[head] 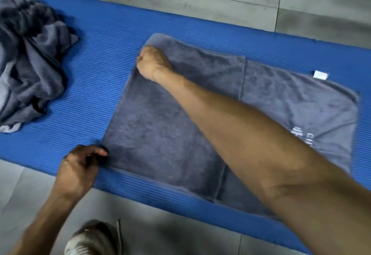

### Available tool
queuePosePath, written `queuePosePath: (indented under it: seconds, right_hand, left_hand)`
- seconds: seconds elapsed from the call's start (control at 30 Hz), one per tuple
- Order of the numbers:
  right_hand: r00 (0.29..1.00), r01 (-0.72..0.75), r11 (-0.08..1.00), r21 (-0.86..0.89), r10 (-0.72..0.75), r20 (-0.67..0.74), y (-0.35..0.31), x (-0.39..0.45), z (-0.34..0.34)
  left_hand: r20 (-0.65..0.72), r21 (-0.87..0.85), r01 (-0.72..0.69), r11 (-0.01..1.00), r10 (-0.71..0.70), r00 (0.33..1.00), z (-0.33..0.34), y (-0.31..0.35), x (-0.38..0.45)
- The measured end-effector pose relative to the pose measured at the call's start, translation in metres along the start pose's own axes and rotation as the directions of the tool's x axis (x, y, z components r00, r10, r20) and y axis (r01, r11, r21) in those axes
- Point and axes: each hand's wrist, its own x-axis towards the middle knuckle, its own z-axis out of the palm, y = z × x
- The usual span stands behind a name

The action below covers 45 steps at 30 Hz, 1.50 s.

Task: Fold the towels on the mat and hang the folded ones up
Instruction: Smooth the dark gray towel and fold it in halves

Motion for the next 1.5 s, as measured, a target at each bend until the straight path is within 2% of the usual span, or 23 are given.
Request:
queuePosePath:
  seconds: [0.13, 0.2, 0.27, 0.37, 0.47, 0.53, 0.6, 0.63, 0.73, 0.83, 0.93, 1.03, 1.1, 1.17, 1.23, 1.37, 1.5]
  right_hand:
    - [0.99, 0.124, 0.992, -0.011, -0.124, -0.069, 0.001, -0.017, 0.0]
    - [0.97, 0.199, 0.969, -0.149, -0.216, -0.108, 0.02, -0.039, 0.002]
    - [0.955, 0.214, 0.915, -0.343, -0.27, -0.122, 0.051, -0.061, 0.002]
    - [0.962, 0.08, 0.9, -0.428, -0.182, -0.204, 0.104, -0.077, -0.013]
    - [0.906, -0.218, 0.888, -0.405, 0.029, -0.422, 0.15, -0.081, -0.045]
    - [0.864, -0.344, 0.886, -0.312, 0.168, -0.474, 0.175, -0.081, -0.066]
    - [0.88, -0.339, 0.938, -0.069, 0.29, -0.377, 0.189, -0.075, -0.082]
    - [0.897, -0.321, 0.945, 0.068, 0.327, -0.299, 0.19, -0.072, -0.089]
    - [0.925, -0.256, 0.906, 0.336, 0.331, -0.188, 0.185, -0.064, -0.1]
    - [0.922, -0.244, 0.821, 0.516, 0.361, -0.139, 0.178, -0.06, -0.099]
    - [0.907, -0.192, 0.737, 0.648, 0.385, -0.17, 0.175, -0.063, -0.098]
    - [0.908, -0.101, 0.711, 0.696, 0.352, -0.229, 0.178, -0.073, -0.104]
    - [0.907, -0.029, 0.71, 0.703, 0.315, -0.281, 0.184, -0.085, -0.116]
    - [0.889, 0.028, 0.703, 0.71, 0.307, -0.339, 0.198, -0.099, -0.136]
    - [0.876, 0.023, 0.7, 0.714, 0.33, -0.352, 0.216, -0.118, -0.158]
    - [0.883, -0.062, 0.712, 0.7, 0.366, -0.294, 0.262, -0.153, -0.187]
    - [0.846, -0.078, 0.725, 0.685, 0.411, -0.339, 0.288, -0.171, -0.204]
  left_hand:
    - [0.035, 0.088, 0.071, 0.994, -0.074, 0.997, -0.011, -0.018, 0.003]
    - [0.072, 0.079, 0.087, 0.993, -0.093, 0.993, -0.009, -0.019, -0.003]
    - [0.092, 0.159, 0.083, 0.984, -0.098, 0.991, 0.001, -0.016, -0.011]
    - [0.0, 0.364, 0.011, 0.931, -0.011, 1.0, 0.032, 0.014, -0.027]
    - [-0.007, 0.277, -0.233, 0.932, 0.245, 0.97, 0.079, 0.081, -0.058]
    - [-0.02, 0.183, -0.335, 0.924, 0.344, 0.939, 0.112, 0.128, -0.08]
    - [0.038, 0.144, -0.425, 0.894, 0.424, 0.905, 0.138, 0.163, -0.096]
    - [0.099, 0.151, -0.427, 0.891, 0.416, 0.904, 0.148, 0.174, -0.1]
    - [0.253, 0.276, -0.298, 0.914, 0.23, 0.94, 0.165, 0.18, -0.102]
    - [0.3, 0.296, -0.271, 0.916, 0.18, 0.937, 0.165, 0.173, -0.104]
    - [0.271, 0.223, -0.276, 0.935, 0.212, 0.939, 0.158, 0.163, -0.108]
    - [0.15, 0.106, -0.355, 0.929, 0.338, 0.929, 0.148, 0.165, -0.11]
    - [0.079, 0.044, -0.438, 0.898, 0.434, 0.897, 0.144, 0.177, -0.113]
    - [0.035, 0.004, -0.553, 0.833, 0.553, 0.833, 0.144, 0.195, -0.119]
    - [0.01, -0.023, -0.666, 0.746, 0.666, 0.746, 0.152, 0.212, -0.127]
    - [0.092, -0.03, -0.747, 0.664, 0.746, 0.659, 0.187, 0.238, -0.149]
    - [0.212, -0.078, -0.797, 0.598, 0.792, 0.573, 0.21, 0.261, -0.162]
